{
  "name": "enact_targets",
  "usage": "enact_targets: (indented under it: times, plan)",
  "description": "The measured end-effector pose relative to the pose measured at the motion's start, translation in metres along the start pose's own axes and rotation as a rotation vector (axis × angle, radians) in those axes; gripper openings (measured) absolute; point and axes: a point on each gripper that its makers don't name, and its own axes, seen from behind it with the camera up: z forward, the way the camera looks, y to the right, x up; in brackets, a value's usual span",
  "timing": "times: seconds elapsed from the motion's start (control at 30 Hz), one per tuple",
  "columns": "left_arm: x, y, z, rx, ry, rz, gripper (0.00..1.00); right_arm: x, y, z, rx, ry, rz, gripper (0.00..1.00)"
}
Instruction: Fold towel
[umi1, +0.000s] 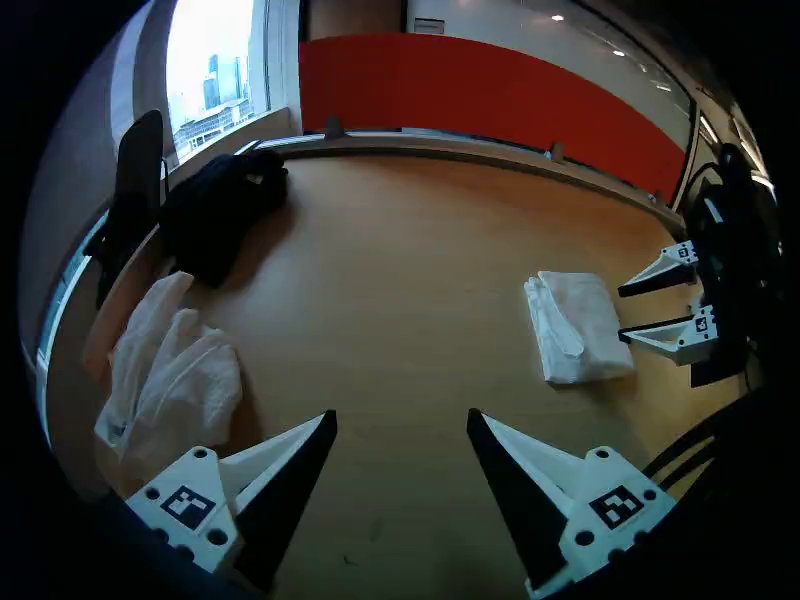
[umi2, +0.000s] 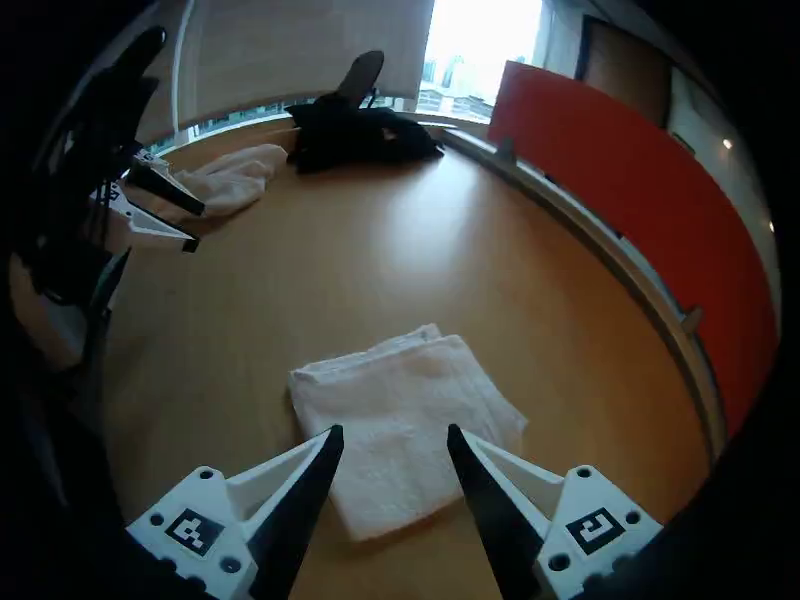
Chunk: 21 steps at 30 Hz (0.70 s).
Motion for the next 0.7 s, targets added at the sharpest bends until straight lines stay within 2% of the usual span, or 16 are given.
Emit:
enact_targets:
  times: [0.7]
  plan:
    - [0.001,0.003,0.001,-0.003,0.001,0.007,0.97,-0.059,-0.008,-0.012,-0.02,-0.074,0.075,0.8]
